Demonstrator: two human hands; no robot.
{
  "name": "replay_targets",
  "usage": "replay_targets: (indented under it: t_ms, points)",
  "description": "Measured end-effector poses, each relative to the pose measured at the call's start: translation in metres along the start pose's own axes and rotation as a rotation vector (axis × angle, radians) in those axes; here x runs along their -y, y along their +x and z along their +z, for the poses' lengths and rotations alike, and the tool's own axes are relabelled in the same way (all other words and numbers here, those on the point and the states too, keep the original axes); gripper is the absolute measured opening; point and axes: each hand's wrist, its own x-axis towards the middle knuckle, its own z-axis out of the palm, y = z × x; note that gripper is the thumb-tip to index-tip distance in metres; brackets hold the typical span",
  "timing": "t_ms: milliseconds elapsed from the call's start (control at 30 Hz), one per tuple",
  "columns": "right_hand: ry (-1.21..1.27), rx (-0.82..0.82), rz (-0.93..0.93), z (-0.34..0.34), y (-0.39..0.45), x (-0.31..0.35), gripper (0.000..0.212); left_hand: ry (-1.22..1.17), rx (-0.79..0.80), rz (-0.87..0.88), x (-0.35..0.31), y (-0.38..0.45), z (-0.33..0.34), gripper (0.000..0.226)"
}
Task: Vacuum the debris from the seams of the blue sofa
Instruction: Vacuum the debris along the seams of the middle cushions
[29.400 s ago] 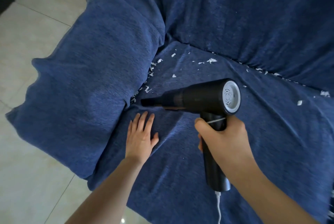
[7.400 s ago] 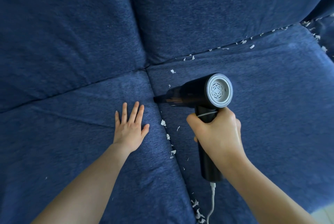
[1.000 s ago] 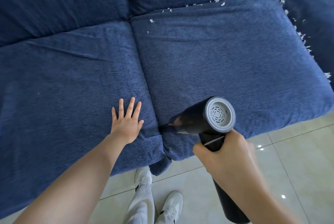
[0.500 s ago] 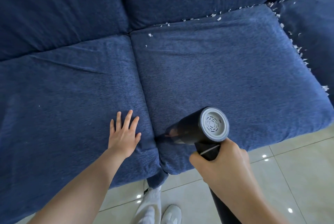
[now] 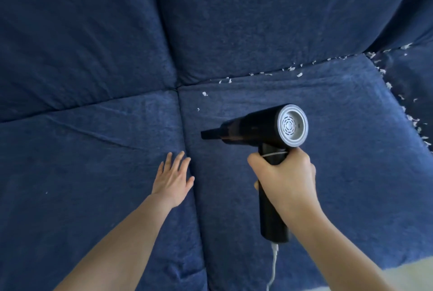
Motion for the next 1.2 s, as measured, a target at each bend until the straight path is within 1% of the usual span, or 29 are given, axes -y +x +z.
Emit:
replay_targets:
  t_ms: [200, 367, 433, 633, 733, 833, 1000, 1100, 1200]
  points:
    - [0.009, 0.017, -0.025, 0.031, 0.074, 0.033, 0.019, -0.059, -0.018, 0.035, -0.007, 0.061, -0.018, 0.067]
    - [0.014, 0.011, -0.015, 0.047, 0.113, 0.052, 0.023, -0.141, -0.094, 0.053, -0.013, 0.096, -0.034, 0.068]
    - [0.017, -0.006, -0.01, 0.046, 0.12, 0.058, 0.025, -0.155, -0.109, 0.062, -0.017, 0.106, -0.039, 0.069]
    - [-0.003, -0.032, -0.018, 0.028, 0.142, 0.069, 0.019, -0.18, -0.093, 0.102, -0.039, 0.128, -0.044, 0.069]
    - [-0.023, -0.03, -0.023, 0.021, 0.146, 0.069, 0.019, -0.217, -0.094, 0.063, -0.047, 0.131, -0.039, 0.069]
    - [0.013, -0.05, -0.015, 0.019, 0.151, 0.07, 0.018, -0.223, -0.117, 0.033, -0.053, 0.129, -0.037, 0.069]
    - [0.061, -0.067, -0.007, 0.02, 0.16, 0.075, 0.017, -0.208, -0.11, -0.006, -0.06, 0.13, -0.041, 0.07]
    - [0.055, -0.072, -0.001, 0.022, 0.166, 0.075, 0.017, -0.227, -0.109, 0.034, -0.059, 0.14, -0.051, 0.072]
    - [0.075, -0.082, 0.02, 0.029, 0.172, 0.074, 0.018, -0.186, -0.077, 0.112, -0.062, 0.158, -0.064, 0.077]
